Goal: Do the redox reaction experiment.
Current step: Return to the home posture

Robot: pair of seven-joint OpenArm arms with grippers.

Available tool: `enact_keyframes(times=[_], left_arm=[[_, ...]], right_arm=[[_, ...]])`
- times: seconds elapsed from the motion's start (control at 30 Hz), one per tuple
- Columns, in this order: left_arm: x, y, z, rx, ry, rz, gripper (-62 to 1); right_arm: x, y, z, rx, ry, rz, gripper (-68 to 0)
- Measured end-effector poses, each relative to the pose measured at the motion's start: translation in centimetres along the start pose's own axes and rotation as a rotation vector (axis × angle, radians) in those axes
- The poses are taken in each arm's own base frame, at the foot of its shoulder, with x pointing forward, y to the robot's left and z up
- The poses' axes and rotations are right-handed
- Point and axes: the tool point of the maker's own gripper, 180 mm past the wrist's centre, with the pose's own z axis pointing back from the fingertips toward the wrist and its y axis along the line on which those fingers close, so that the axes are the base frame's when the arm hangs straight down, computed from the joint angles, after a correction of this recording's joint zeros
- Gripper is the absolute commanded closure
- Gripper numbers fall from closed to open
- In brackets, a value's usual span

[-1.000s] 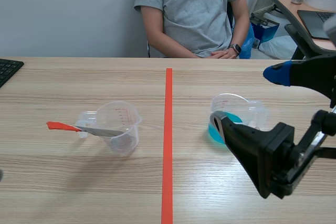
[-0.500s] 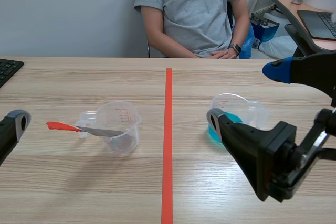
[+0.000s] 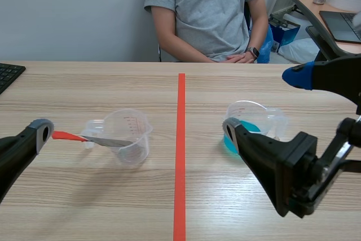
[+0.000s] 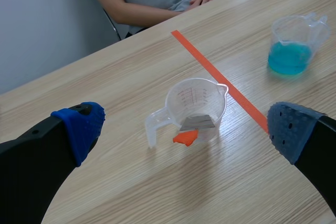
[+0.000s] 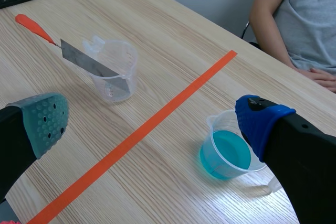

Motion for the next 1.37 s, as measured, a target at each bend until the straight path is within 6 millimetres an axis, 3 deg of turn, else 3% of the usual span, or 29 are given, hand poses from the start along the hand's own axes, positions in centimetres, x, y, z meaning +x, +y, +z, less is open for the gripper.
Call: enact_keyframes(times=[1.37], left_arm=[[-1.1, 0.2, 0.1, 0.008, 0.043, 0.006, -62.3]], right_arm=[[-0.4, 0.0, 0.0, 0.000, 0.020, 0.004, -67.9]])
